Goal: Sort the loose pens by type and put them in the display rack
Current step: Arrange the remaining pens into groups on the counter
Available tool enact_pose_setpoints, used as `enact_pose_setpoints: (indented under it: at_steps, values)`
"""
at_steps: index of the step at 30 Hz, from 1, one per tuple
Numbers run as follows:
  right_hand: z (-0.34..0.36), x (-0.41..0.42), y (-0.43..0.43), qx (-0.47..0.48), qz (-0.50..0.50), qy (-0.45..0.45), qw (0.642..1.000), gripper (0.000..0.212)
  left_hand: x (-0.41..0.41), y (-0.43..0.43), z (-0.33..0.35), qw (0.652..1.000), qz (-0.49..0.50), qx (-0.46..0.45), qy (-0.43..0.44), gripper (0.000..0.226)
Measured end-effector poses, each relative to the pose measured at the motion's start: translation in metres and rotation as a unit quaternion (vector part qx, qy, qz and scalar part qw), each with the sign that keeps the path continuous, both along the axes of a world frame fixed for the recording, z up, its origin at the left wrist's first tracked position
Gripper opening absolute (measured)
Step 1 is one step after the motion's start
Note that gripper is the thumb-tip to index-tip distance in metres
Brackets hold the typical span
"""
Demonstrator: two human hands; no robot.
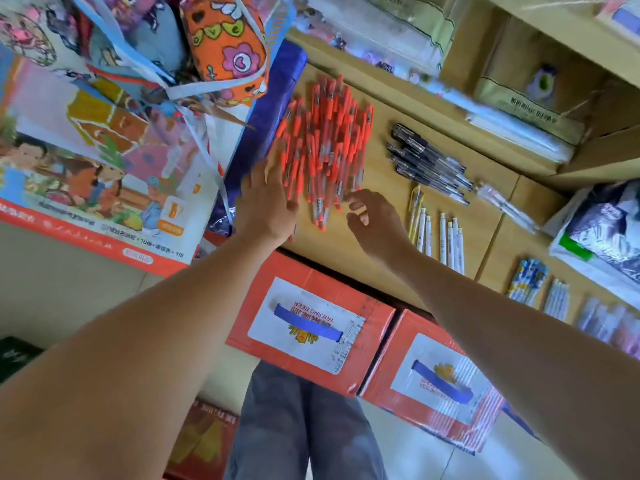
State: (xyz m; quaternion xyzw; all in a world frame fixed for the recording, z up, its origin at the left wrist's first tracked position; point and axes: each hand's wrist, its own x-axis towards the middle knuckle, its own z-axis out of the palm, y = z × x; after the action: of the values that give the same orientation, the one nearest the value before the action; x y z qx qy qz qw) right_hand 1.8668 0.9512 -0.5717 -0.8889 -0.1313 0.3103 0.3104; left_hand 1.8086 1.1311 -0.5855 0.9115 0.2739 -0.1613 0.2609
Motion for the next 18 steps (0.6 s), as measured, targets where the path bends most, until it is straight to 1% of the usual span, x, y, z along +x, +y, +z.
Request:
enact_pose_setpoints:
  at_steps: [2,5,7,9,12,15,17,18]
  values:
    - [-0.005,0.009,0.007,0.015,-0.012,-0.043,0.999,0.034,0.008,0.001,-0.001,1.0,-0.012,0.021,0.006,0.081]
    - [-0.011,0.024,0.016,0.01,-0.017,-0.085,0.996,0.044,0.015,0.003,-0.005,0.997,-0.037,0.061,0.026,0.078]
    - [-0.015,0.031,0.022,-0.009,0.001,-0.09,0.996,0.05,0.02,0.004,-0.006,0.996,-0.022,0.074,0.035,0.076]
    - [-0.018,0.036,0.028,-0.026,0.017,-0.074,0.997,0.053,0.026,0.005,-0.007,0.996,0.006,0.08,0.037,0.073]
    - [-0.022,0.039,0.03,-0.031,0.008,-0.063,0.997,0.05,0.031,0.006,-0.009,0.996,0.009,0.086,0.035,0.067]
    - [-0.021,0.042,0.03,-0.026,-0.009,-0.1,0.995,0.044,0.031,0.005,-0.008,0.995,0.01,0.094,0.016,0.058]
    - [-0.021,0.045,0.031,-0.04,-0.012,-0.122,0.992,0.043,0.032,0.006,-0.007,0.996,0.019,0.088,0.011,0.045]
    - [-0.022,0.047,0.031,-0.047,-0.016,-0.126,0.991,0.045,0.032,0.007,-0.006,0.996,0.022,0.086,0.007,0.042]
